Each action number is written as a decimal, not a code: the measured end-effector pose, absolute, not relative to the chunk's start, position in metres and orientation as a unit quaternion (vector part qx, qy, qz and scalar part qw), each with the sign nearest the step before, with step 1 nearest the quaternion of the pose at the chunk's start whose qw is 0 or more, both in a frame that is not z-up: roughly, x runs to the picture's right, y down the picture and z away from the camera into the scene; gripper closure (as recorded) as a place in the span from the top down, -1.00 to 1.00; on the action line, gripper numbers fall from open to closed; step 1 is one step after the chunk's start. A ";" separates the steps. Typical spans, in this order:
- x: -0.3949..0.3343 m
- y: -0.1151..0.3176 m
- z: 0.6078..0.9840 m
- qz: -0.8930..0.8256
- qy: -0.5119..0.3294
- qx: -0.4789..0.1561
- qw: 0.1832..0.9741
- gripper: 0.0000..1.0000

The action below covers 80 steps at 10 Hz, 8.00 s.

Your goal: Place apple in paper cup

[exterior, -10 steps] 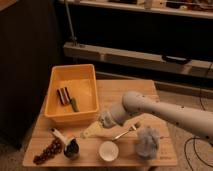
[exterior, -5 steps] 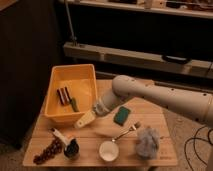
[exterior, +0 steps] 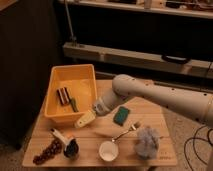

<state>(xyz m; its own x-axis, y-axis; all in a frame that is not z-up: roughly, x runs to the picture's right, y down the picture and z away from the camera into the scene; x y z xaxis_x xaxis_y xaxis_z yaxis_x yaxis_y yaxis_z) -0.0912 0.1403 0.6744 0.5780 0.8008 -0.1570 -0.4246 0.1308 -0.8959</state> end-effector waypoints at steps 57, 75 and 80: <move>-0.168 0.181 0.706 -0.276 -0.493 -0.329 0.757 0.60; -0.184 0.228 0.749 -0.275 -0.450 -0.383 0.758 0.60; -0.185 0.234 0.753 -0.273 -0.449 -0.394 0.754 0.60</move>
<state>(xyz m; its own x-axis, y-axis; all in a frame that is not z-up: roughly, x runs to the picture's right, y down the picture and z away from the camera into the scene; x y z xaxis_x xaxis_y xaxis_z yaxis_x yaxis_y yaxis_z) -0.1854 0.2337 0.7534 0.4468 -0.0583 0.8927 0.7661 0.5403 -0.3482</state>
